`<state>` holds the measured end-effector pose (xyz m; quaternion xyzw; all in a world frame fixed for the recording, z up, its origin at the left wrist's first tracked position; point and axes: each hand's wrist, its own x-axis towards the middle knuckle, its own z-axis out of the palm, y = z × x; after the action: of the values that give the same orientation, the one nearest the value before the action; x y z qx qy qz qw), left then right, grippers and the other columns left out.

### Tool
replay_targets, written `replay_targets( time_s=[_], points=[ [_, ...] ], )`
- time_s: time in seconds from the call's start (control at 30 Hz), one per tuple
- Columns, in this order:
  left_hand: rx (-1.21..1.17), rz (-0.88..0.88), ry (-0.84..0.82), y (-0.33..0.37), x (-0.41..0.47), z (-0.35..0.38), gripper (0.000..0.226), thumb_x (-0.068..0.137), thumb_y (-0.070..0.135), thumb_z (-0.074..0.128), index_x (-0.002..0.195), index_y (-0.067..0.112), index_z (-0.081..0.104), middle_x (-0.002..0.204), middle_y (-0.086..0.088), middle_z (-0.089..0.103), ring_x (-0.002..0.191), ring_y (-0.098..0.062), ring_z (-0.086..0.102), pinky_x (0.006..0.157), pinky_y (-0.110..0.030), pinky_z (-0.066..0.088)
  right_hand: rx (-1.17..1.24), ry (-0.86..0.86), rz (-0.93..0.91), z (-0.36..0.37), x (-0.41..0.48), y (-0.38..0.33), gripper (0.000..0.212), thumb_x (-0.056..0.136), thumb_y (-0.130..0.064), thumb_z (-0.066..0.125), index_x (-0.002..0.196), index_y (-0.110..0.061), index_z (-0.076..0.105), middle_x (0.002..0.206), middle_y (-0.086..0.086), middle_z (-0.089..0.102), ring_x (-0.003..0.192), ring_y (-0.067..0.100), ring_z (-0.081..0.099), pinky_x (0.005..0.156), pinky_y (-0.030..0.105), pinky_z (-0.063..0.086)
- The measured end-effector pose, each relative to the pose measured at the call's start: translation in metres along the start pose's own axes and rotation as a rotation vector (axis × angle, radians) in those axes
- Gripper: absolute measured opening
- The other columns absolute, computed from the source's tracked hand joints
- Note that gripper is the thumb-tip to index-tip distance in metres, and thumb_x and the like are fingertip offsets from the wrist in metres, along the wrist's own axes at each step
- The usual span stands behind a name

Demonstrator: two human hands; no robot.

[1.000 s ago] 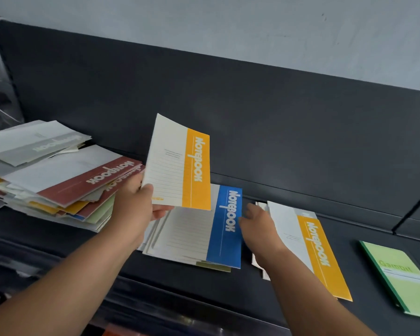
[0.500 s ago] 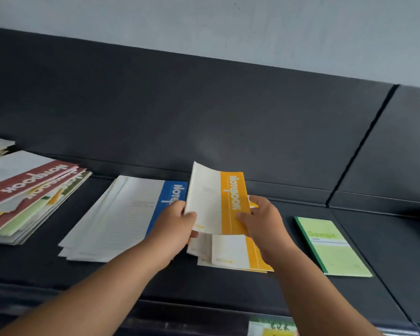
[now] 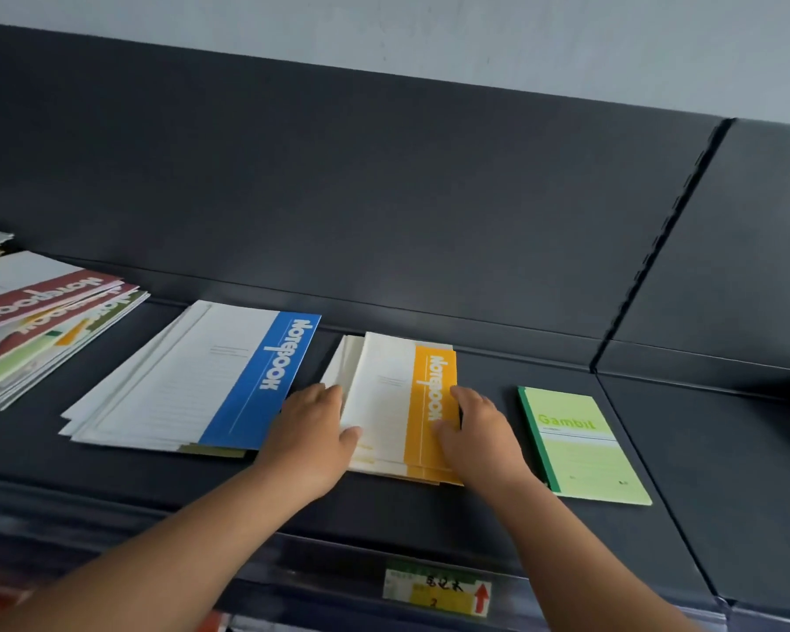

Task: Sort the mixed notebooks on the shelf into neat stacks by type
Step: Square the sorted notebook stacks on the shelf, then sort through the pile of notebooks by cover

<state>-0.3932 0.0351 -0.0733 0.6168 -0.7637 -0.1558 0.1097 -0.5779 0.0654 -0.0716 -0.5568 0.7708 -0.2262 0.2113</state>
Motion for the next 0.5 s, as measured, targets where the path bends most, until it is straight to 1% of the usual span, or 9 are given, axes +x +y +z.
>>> replay_targets(
  time_s=[0.1, 0.17, 0.23, 0.33, 0.5],
  points=[
    [0.027, 0.005, 0.056, 0.001, -0.006, -0.002, 0.06, 0.098, 0.04, 0.047, 0.149, 0.018, 0.025, 0.157, -0.003, 0.022, 0.145, -0.022, 0.02, 0.113, -0.037, 0.029, -0.051, 0.012, -0.068, 0.002, -0.001, -0.001, 0.052, 0.098, -0.027, 0.048, 0.149, -0.018, 0.036, 0.153, 0.003, 0.037, 0.138, 0.026, 0.035, 0.112, 0.039, 0.033],
    [0.03, 0.013, 0.109, -0.001, -0.011, -0.007, 0.063, 0.098, 0.041, 0.046, 0.151, 0.02, 0.019, 0.16, -0.002, 0.013, 0.148, -0.022, 0.011, 0.116, -0.038, 0.022, -0.087, 0.027, -0.116, 0.005, -0.004, -0.007, 0.052, 0.099, -0.031, 0.048, 0.148, -0.019, 0.037, 0.155, 0.002, 0.034, 0.14, 0.026, 0.031, 0.113, 0.04, 0.031],
    [0.034, 0.026, 0.171, -0.007, -0.016, -0.013, 0.063, 0.098, 0.042, 0.046, 0.151, 0.021, 0.019, 0.161, -0.002, 0.012, 0.148, -0.021, 0.009, 0.117, -0.038, 0.02, -0.125, 0.03, -0.166, 0.008, -0.008, -0.016, 0.053, 0.099, -0.036, 0.047, 0.148, -0.019, 0.036, 0.157, 0.002, 0.031, 0.142, 0.027, 0.029, 0.114, 0.041, 0.03],
    [0.087, 0.048, 0.25, -0.025, -0.025, -0.025, 0.063, 0.097, 0.045, 0.045, 0.151, 0.022, 0.02, 0.16, -0.002, 0.015, 0.147, -0.021, 0.011, 0.117, -0.037, 0.019, -0.198, 0.034, -0.255, 0.015, -0.017, -0.035, 0.056, 0.1, -0.041, 0.046, 0.15, -0.02, 0.033, 0.159, 0.003, 0.026, 0.146, 0.026, 0.023, 0.118, 0.041, 0.026],
    [0.193, 0.025, 0.329, -0.079, -0.049, -0.058, 0.065, 0.096, 0.048, 0.043, 0.151, 0.022, 0.019, 0.16, -0.003, 0.014, 0.147, -0.023, 0.013, 0.118, -0.038, 0.017, -0.293, 0.059, -0.384, 0.036, -0.037, -0.084, 0.059, 0.099, -0.044, 0.047, 0.151, -0.021, 0.03, 0.16, 0.004, 0.024, 0.148, 0.025, 0.019, 0.119, 0.038, 0.02]
  ],
)
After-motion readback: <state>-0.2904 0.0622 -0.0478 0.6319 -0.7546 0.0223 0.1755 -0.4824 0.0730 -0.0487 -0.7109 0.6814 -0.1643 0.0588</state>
